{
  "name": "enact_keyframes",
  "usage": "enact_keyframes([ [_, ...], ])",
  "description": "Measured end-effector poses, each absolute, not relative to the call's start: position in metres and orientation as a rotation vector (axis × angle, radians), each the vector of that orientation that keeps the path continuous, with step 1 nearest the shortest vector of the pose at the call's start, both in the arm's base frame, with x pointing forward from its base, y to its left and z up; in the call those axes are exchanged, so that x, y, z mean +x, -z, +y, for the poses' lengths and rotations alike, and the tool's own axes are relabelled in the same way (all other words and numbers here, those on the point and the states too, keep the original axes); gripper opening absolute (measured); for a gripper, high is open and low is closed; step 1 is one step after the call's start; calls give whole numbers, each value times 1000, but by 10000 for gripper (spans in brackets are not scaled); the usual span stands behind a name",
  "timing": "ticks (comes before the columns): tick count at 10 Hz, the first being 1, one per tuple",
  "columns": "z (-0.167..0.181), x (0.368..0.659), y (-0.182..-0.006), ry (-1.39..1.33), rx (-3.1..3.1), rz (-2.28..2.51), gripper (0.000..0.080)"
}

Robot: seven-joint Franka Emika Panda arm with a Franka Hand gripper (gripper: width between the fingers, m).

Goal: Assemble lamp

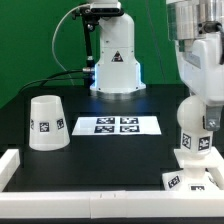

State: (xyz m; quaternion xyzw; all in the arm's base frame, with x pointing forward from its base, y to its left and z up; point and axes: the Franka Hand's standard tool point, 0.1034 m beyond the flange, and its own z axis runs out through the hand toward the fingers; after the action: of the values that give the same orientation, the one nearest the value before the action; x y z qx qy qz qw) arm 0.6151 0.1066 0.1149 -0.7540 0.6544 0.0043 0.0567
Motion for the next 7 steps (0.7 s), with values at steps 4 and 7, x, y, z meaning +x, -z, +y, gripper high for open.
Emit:
enact_keyframes([
  [4,96,615,-117,39,-2730,1302,698],
  [7,93,614,-116,54,-2853,1026,699],
])
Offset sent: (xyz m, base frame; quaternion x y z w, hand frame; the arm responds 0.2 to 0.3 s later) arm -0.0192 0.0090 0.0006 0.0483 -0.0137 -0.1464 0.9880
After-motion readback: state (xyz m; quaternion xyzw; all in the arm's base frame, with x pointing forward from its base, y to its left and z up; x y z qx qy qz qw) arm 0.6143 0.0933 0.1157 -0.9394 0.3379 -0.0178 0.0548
